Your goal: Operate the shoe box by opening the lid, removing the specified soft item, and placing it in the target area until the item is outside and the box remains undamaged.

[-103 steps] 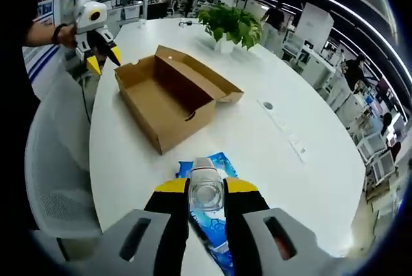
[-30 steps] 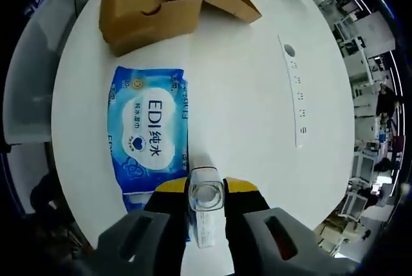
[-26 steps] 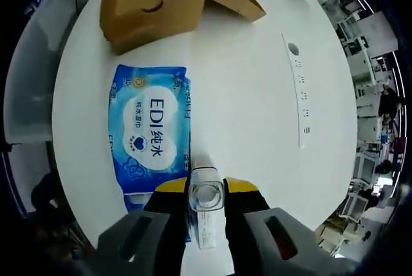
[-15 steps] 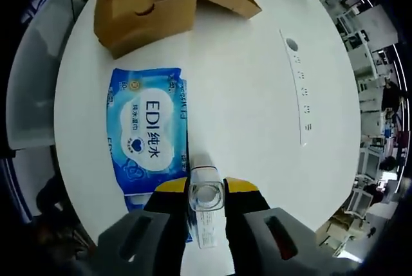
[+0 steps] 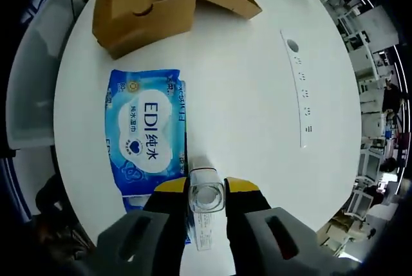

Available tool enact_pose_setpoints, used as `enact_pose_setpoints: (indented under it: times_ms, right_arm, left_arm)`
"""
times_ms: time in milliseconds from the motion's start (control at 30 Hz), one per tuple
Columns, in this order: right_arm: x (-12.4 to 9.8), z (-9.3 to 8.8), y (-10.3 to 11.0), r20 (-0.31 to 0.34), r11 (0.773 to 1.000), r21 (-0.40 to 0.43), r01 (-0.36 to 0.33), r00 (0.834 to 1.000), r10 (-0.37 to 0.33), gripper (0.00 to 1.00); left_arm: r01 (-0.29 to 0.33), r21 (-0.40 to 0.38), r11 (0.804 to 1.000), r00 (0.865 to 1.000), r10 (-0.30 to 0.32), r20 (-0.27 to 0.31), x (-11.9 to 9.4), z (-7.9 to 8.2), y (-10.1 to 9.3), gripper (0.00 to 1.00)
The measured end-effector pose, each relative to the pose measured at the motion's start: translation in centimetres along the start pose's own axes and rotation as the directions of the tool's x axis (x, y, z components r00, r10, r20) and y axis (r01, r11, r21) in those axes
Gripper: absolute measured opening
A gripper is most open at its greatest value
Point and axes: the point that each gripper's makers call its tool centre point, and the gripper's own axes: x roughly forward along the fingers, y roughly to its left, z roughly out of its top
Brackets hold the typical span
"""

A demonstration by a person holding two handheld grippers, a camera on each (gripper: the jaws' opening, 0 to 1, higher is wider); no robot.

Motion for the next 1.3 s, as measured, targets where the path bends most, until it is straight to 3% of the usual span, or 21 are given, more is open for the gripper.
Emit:
enact_pose_setpoints:
  times_ms: [1300]
  right_arm:
    - [-1.0,-0.71,-0.88,0.004,0.999,0.018,0.037,0.999,-0.037,0.29]
  left_arm:
    - [0.001,0.0,1.0,1.0,-0.001,0.011,-0.11,0.29,0.1,0.29]
